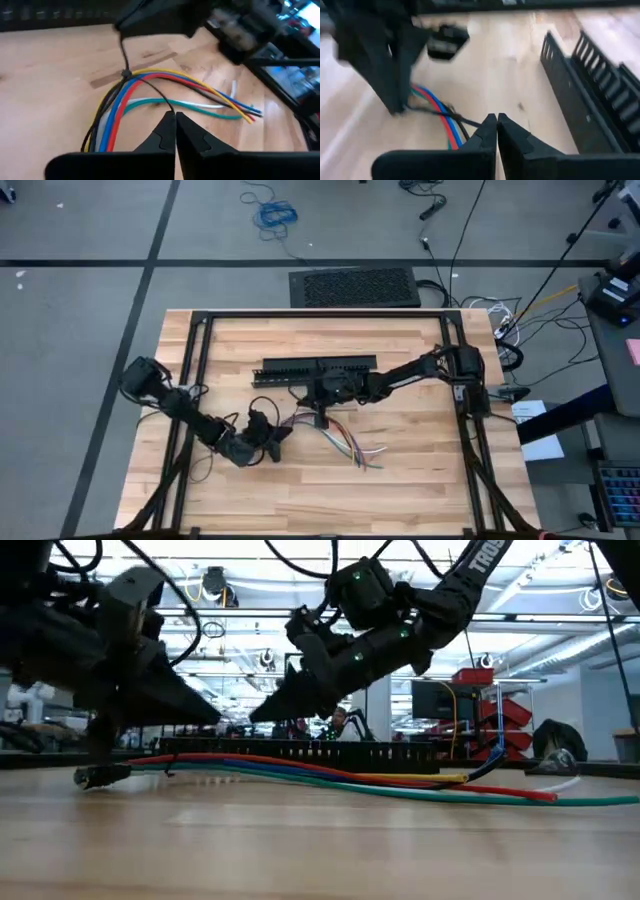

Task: Ziptie cables
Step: Wrap the cables together using a zip tie

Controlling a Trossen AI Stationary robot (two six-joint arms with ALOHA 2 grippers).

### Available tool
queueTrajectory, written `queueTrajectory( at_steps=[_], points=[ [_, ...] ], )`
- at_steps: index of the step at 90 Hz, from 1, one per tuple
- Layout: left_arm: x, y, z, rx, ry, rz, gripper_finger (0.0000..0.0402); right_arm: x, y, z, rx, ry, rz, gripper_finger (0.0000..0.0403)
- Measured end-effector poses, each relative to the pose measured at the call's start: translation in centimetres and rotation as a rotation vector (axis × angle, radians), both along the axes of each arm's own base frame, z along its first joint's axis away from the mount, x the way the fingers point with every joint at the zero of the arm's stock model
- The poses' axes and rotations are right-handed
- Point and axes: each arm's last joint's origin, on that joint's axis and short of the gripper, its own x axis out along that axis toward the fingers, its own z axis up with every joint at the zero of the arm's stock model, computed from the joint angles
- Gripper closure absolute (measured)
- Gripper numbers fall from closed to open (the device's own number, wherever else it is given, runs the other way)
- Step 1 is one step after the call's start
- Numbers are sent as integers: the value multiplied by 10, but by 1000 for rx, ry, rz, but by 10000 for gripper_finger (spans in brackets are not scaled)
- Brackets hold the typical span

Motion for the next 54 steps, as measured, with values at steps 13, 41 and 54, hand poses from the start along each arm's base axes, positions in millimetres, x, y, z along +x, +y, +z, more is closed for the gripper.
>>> queueTrajectory(
  at_steps=[13,41,54],
  points=[
    [-1,0,17,40,-30,-48,336,-12,13,18,-120,82,-15,403],
    [-3,8,26,94,14,-66,299,-33,19,28,-188,275,-15,403],
    [-3,15,19,121,97,-60,299,-39,28,24,-267,354,6,403]
  ],
)
